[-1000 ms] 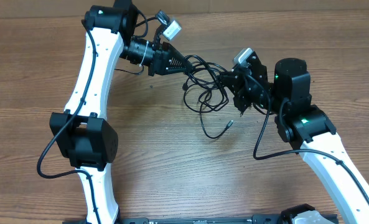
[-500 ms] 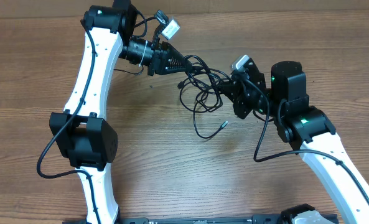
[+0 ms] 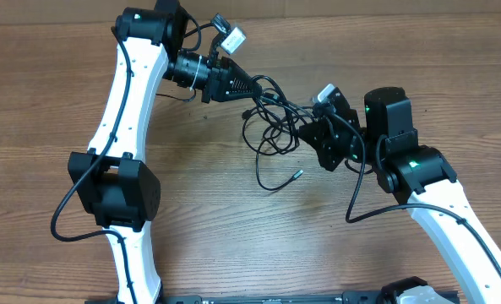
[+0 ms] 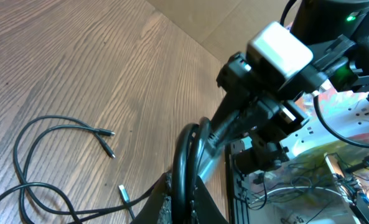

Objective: Untangle cables

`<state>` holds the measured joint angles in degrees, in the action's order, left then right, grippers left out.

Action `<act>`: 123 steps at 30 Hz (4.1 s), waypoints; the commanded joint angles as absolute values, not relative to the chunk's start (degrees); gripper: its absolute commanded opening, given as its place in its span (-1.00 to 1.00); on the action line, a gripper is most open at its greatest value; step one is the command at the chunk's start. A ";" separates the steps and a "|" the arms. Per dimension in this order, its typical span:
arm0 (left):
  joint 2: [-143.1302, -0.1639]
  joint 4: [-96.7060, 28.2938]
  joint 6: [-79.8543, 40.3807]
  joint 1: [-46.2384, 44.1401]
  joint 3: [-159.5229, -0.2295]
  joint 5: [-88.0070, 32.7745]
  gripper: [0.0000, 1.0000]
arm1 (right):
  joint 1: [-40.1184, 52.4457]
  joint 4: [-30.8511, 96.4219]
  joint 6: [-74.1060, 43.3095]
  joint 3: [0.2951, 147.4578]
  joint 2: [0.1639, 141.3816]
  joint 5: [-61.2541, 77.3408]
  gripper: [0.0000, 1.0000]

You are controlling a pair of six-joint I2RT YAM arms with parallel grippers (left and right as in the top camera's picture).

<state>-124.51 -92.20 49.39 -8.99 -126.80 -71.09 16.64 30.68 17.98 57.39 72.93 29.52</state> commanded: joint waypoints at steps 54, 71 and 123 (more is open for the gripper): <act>-124.55 -94.67 48.62 -11.07 -127.66 -72.10 -0.91 | 16.01 14.85 20.18 57.06 72.79 29.12 -0.11; -124.55 -95.57 48.66 -11.44 -127.66 -76.31 -0.91 | 16.01 17.23 19.90 57.01 75.94 28.12 -0.78; -124.55 -96.84 48.60 -8.71 -127.66 -74.43 -0.91 | 16.03 14.26 19.51 57.01 75.92 34.85 -0.21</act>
<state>-124.53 -96.64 48.34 -8.54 -126.80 -73.01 16.16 14.94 19.90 57.21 75.94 34.98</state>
